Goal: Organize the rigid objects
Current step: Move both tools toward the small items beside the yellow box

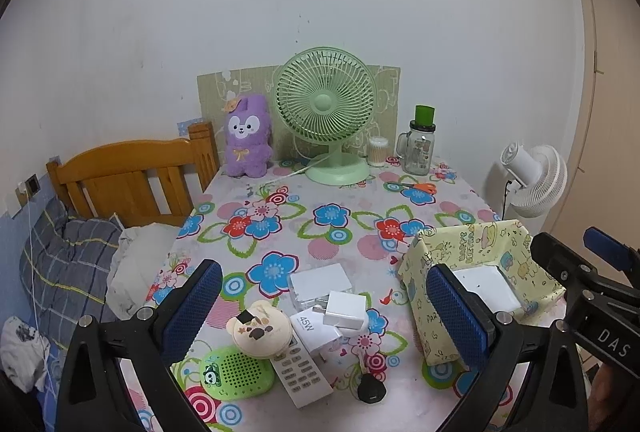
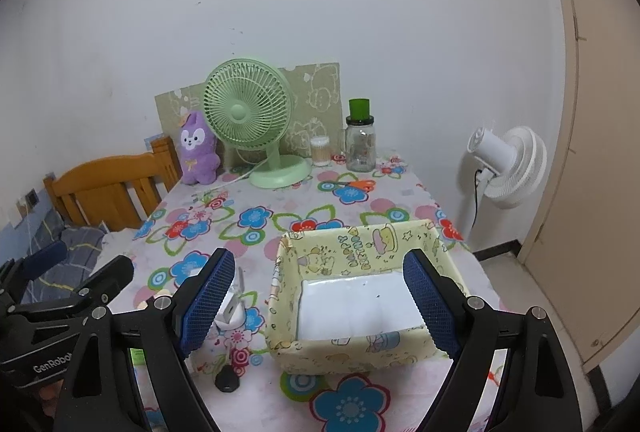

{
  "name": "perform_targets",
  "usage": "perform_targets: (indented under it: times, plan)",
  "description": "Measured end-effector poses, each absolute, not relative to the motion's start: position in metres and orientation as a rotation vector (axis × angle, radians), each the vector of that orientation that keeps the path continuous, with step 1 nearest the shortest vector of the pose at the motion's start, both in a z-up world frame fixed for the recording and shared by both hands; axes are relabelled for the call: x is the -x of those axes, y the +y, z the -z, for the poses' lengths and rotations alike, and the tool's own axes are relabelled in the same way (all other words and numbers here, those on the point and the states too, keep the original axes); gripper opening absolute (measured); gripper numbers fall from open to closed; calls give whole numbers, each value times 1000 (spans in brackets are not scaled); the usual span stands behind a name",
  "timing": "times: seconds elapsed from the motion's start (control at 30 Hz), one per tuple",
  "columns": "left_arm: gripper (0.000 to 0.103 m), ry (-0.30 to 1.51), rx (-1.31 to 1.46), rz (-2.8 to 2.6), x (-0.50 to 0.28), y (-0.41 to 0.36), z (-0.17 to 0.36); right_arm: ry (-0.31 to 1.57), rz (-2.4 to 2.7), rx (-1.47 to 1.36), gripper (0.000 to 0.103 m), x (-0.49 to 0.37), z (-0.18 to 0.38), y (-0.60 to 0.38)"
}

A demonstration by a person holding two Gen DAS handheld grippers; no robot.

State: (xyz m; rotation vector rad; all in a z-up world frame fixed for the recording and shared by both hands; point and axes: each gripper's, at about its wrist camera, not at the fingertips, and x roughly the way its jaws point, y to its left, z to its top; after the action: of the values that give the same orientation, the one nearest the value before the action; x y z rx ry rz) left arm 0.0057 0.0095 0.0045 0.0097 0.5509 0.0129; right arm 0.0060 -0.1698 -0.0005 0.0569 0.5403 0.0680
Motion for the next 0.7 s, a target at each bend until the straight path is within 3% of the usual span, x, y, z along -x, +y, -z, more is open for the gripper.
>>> perform_targets:
  times: [0.4, 0.7]
  plan:
    - [103, 556, -1, -21, -5, 12, 3, 538, -86, -135, 88, -6, 9, -172]
    - [103, 569, 1, -18, -1, 17, 13, 525, -50, -5, 88, 1, 11, -159]
